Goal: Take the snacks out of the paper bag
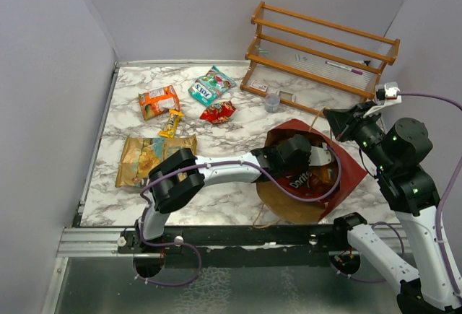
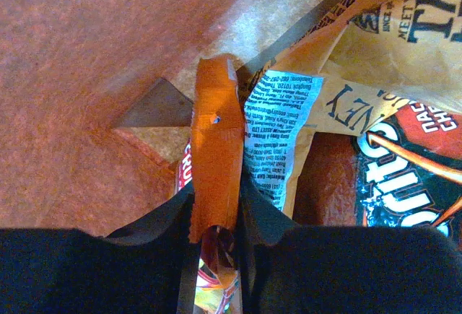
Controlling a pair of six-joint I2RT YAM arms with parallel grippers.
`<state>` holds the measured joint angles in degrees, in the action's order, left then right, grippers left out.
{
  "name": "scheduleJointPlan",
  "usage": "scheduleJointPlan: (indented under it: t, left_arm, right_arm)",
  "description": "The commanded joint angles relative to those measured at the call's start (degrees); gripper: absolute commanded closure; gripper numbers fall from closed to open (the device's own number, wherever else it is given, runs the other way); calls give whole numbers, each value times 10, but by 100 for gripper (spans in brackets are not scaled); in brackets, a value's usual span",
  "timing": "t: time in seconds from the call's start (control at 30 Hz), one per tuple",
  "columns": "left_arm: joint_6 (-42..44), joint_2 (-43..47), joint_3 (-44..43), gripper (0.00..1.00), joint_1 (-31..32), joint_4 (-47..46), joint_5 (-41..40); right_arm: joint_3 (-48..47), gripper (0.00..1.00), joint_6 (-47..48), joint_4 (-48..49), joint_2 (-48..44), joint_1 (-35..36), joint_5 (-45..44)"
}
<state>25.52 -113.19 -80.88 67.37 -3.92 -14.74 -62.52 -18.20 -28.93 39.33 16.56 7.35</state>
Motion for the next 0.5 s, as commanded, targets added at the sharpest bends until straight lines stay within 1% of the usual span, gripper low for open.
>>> scheduleJointPlan:
  t: [0.0, 0.07, 0.1, 0.13, 0.27, 0.33, 0.4, 0.47]
  left_arm:
    - [-21, -4, -26, 82, -4, 43, 35]
    - [-30, 14, -21, 87, -4, 49, 32]
    - [-38, 24, -15, 91, -4, 52, 28]
    - [-45, 37, -11, 99, -4, 56, 18]
    - [-85, 95, 11, 100, -5, 74, 7]
    - [-109, 135, 28, 100, -5, 68, 27]
    - [-118, 174, 64, 100, -4, 50, 45]
    - [-125, 199, 71, 100, -3, 63, 56]
  right_arm:
    - [-18, 97, 0, -3, -6, 3, 7]
    - [-19, 97, 2, -3, -6, 3, 5]
    - [-19, 97, 3, -4, -6, 3, 4]
    - [-19, 97, 3, -4, -7, 3, 3]
    - [-17, 97, 3, -2, -7, 3, 1]
    - [-15, 97, 1, 2, -6, 3, 1]
    - [-12, 97, -1, 7, -5, 3, 3]
    - [-10, 97, -4, 12, -3, 3, 6]
